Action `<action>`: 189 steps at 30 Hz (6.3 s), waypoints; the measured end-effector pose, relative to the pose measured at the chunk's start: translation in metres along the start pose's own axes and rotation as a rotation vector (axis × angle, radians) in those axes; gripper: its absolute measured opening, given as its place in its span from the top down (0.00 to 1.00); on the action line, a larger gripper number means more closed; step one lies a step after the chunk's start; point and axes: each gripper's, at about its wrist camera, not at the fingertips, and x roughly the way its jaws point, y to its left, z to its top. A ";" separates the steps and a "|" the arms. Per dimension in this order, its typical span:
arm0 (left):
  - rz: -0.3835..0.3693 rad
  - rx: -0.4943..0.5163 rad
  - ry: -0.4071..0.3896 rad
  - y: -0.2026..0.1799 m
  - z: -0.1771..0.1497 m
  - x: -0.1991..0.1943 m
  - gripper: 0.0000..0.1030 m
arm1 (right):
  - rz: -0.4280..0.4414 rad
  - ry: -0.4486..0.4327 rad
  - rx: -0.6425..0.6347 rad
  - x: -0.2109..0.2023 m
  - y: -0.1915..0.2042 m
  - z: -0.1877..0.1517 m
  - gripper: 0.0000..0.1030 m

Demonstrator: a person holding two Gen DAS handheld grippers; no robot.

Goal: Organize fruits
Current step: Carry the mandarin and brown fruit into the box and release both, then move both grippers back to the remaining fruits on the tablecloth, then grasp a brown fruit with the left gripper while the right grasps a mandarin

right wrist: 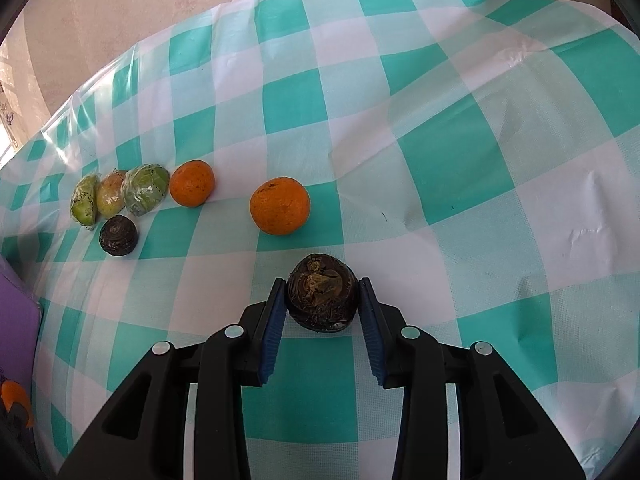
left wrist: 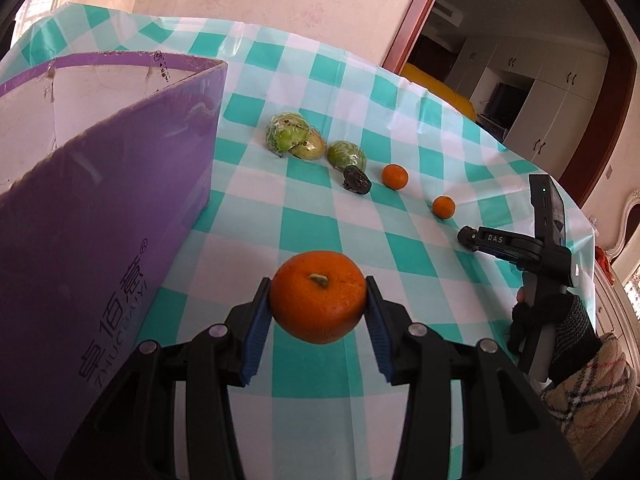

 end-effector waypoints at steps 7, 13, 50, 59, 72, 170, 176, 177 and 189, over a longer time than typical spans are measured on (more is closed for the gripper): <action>-0.073 -0.018 -0.020 0.004 -0.002 -0.007 0.56 | 0.024 -0.049 0.035 -0.032 0.014 -0.034 0.65; -0.086 -0.002 -0.022 0.001 -0.002 -0.009 0.56 | 0.077 -0.068 0.021 -0.063 0.034 -0.072 0.65; 0.314 0.098 -0.482 0.071 0.023 -0.221 0.56 | 0.525 -0.272 -0.432 -0.219 0.261 -0.110 0.65; 0.462 -0.061 -0.295 0.170 0.032 -0.213 0.56 | 0.523 -0.178 -0.672 -0.204 0.365 -0.109 0.65; 0.507 0.025 -0.104 0.188 0.032 -0.182 0.56 | 0.346 -0.029 -0.853 -0.152 0.396 -0.139 0.65; 0.192 0.247 0.215 -0.079 0.119 0.211 0.62 | -0.069 0.015 -0.086 0.043 0.033 0.047 0.66; 0.164 0.180 0.155 -0.067 0.101 0.166 0.63 | -0.066 0.017 -0.083 0.045 0.031 0.048 0.66; 0.161 0.167 0.143 -0.063 0.096 0.154 0.63 | -0.066 0.017 -0.083 0.045 0.030 0.047 0.66; 0.102 0.077 0.051 -0.030 0.027 0.054 0.63 | -0.067 -0.002 -0.042 0.039 0.023 0.045 0.66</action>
